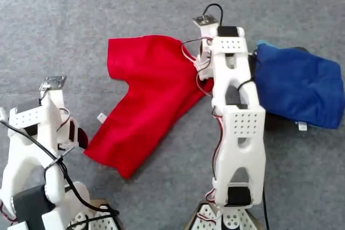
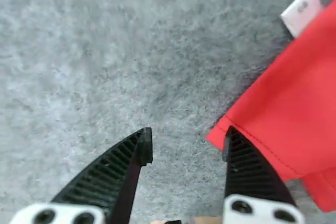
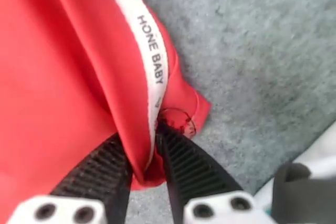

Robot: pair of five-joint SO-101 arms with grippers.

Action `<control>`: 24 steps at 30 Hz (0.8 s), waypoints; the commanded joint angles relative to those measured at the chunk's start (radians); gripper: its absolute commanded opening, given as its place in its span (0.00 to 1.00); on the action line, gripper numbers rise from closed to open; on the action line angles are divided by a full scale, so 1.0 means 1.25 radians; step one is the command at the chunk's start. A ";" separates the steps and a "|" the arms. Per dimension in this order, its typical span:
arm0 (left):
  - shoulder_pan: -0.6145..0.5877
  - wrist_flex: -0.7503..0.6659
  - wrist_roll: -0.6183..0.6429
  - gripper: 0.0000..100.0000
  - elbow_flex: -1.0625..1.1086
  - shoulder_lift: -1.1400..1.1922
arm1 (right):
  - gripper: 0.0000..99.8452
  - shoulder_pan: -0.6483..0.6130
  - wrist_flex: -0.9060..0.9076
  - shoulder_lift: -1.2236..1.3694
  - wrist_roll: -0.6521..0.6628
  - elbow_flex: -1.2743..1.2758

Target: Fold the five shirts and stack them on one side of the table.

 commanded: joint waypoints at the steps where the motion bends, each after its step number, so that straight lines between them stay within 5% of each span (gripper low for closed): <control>1: 0.010 0.004 -0.032 0.25 -0.002 -0.001 | 0.02 -0.009 -0.023 0.026 0.005 -0.017; 10: 0.067 0.061 0.022 0.25 0.002 -0.002 | 0.02 -0.016 -0.029 0.029 0.007 -0.018; 24: 0.111 -0.033 0.098 0.25 0.020 0.006 | 0.02 -0.014 -0.029 0.029 0.004 -0.018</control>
